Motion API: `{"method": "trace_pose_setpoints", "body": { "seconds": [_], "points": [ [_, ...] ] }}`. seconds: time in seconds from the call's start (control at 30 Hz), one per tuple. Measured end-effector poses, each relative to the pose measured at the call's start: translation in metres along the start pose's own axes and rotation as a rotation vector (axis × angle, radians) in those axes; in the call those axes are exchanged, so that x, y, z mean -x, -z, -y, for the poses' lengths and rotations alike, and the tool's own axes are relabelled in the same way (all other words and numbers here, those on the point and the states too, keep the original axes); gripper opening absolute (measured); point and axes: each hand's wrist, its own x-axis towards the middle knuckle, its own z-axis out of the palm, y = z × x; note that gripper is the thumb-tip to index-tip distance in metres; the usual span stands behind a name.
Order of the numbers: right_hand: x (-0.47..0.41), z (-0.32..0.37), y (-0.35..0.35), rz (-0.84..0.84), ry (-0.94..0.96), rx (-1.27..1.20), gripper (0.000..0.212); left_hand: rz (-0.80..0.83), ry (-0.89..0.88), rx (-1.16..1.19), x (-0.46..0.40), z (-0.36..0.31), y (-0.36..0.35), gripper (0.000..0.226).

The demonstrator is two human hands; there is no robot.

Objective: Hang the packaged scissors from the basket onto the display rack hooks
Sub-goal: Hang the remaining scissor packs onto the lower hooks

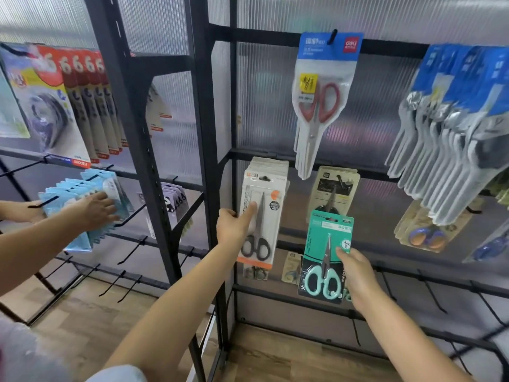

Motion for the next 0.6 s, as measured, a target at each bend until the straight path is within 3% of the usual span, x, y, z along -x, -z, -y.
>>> {"method": "trace_pose_setpoints", "body": {
  "seconds": [0.27,0.4,0.5,0.6],
  "points": [
    [0.004,-0.006,0.011,-0.018,-0.009,0.005,0.019,-0.083,-0.090,0.001,0.006,0.013,0.000,0.048],
    [0.007,-0.009,0.023,-0.029,-0.023,-0.001,0.017,-0.138,-0.222,-0.034,0.024,0.027,0.001,0.031],
    [0.013,-0.010,0.037,-0.015,-0.035,-0.009,0.015,-0.026,-0.252,-0.043,0.051,0.035,-0.009,0.019],
    [0.017,-0.010,0.057,-0.029,-0.023,0.006,0.012,0.149,-0.271,-0.034,0.085,0.036,-0.033,0.024]
  ]
}}
